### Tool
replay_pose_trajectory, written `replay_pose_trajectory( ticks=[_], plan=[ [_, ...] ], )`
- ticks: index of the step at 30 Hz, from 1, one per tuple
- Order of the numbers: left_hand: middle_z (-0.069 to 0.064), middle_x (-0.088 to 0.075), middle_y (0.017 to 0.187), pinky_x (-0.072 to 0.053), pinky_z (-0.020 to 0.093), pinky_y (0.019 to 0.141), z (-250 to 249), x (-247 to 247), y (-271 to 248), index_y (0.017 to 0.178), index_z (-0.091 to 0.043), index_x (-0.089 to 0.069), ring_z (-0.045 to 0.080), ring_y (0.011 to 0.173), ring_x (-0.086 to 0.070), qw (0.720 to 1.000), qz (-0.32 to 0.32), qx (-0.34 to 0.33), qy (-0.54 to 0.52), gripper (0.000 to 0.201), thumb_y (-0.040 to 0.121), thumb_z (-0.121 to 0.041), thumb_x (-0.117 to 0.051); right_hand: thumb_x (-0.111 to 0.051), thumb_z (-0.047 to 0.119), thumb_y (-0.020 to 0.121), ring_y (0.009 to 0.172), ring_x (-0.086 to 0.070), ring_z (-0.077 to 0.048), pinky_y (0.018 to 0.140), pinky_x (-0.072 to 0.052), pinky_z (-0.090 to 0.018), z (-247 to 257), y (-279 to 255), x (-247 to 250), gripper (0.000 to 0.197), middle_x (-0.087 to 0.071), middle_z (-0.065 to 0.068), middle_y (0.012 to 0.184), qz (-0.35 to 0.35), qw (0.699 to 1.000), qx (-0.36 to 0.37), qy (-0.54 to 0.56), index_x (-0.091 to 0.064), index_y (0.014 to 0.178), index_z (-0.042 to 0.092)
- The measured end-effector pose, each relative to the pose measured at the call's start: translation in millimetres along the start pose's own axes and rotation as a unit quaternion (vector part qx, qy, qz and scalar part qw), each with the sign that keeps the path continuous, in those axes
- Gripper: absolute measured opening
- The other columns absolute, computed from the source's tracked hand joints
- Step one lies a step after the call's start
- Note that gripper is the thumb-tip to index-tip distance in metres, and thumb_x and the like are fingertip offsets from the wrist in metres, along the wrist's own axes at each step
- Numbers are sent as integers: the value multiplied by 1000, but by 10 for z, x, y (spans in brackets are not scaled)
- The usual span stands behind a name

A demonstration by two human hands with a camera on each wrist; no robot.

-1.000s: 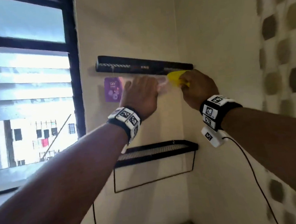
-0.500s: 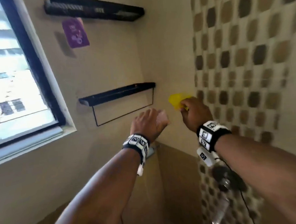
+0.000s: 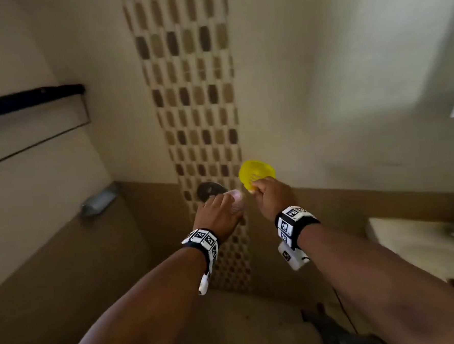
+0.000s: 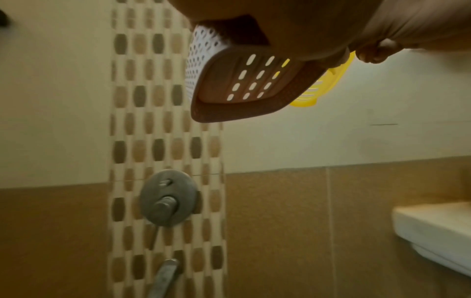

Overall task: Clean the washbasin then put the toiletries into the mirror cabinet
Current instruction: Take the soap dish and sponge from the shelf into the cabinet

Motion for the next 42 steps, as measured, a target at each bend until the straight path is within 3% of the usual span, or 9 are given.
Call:
replay_pose_trajectory(
  ticks=[10,17,20,22,25,30,35,39,42],
  plan=[
    [3,-63,124,-44,41,87,-2146,-437,36,132,-27,-56,29,113,-59,996,10,-81,-35,59,93,-69,-46,-64,33,92,87,-67,-34,68,-54,-37,-1675,-1116,1397,20,-71,-6,102,-63,992,-55,-91,-70,107,21],
    [3,-68,112,-43,40,81,-3934,-300,48,128,-28,-59,31,104,-63,982,-38,-152,-103,53,91,-66,-53,-57,45,94,100,-67,-33,77,-56,-40,-2686,-1798,2565,29,-71,-3,114,-37,987,-93,-124,-64,115,26],
    [-1,-68,113,-44,39,80,-4514,-197,144,133,-35,-54,30,104,-63,973,-42,-177,-141,53,91,-67,-49,-47,50,98,88,-66,-41,71,-53,-42,-3002,-1945,3049,33,-72,-11,99,-36,980,-121,-154,-54,119,26],
    [2,-65,106,-47,40,74,-4867,-109,239,128,-33,-52,34,94,-64,962,-57,-210,-166,46,90,-58,-57,-46,51,99,90,-66,-39,72,-52,-38,-3149,-2000,3404,35,-73,-10,101,-57,979,-131,-143,-53,126,30],
    [7,-64,109,-47,43,76,-5296,17,437,125,-24,-57,36,94,-61,952,-85,-241,-167,41,92,-49,-62,-51,47,98,93,-67,-35,74,-50,-35,-3317,-1975,3909,30,-72,-9,105,-98,976,-123,-150,-52,126,35],
    [11,-65,118,-47,46,87,-5821,213,781,130,-23,-60,38,104,-60,927,-128,-291,-199,38,97,-41,-51,-53,37,100,101,-65,-35,85,-54,-40,-3561,-1822,4679,33,-66,-10,116,-182,953,-140,-196,-61,130,24],
    [6,-66,107,-44,43,75,-6048,324,1079,119,-28,-64,36,101,-59,925,-165,-269,-212,25,99,-36,-50,-43,20,100,114,-58,-34,94,-48,-39,-3854,-1493,5061,40,-55,-5,136,-181,948,-170,-201,-46,137,33],
    [2,-65,103,-47,41,73,-6124,404,1222,118,-33,-59,35,101,-60,919,-199,-271,-205,25,99,-40,-45,-42,20,100,104,-60,-38,88,-50,-44,-3970,-1096,5230,32,-59,-9,125,-171,943,-155,-239,-49,128,33],
    [2,-64,98,-47,41,73,-6220,466,1363,120,-28,-65,31,96,-58,903,-243,-286,-211,27,99,-35,-50,-39,28,103,103,-62,-38,88,-50,-44,-4148,-779,5270,34,-59,-8,127,-146,939,-142,-275,-50,135,34]
  ],
)
Point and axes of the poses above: each hand's wrist, its own y-axis towards the middle knuckle, its own x-axis out of the back of the hand, z = x × y, the point moved 7 cm from there along y, towards the middle knuckle
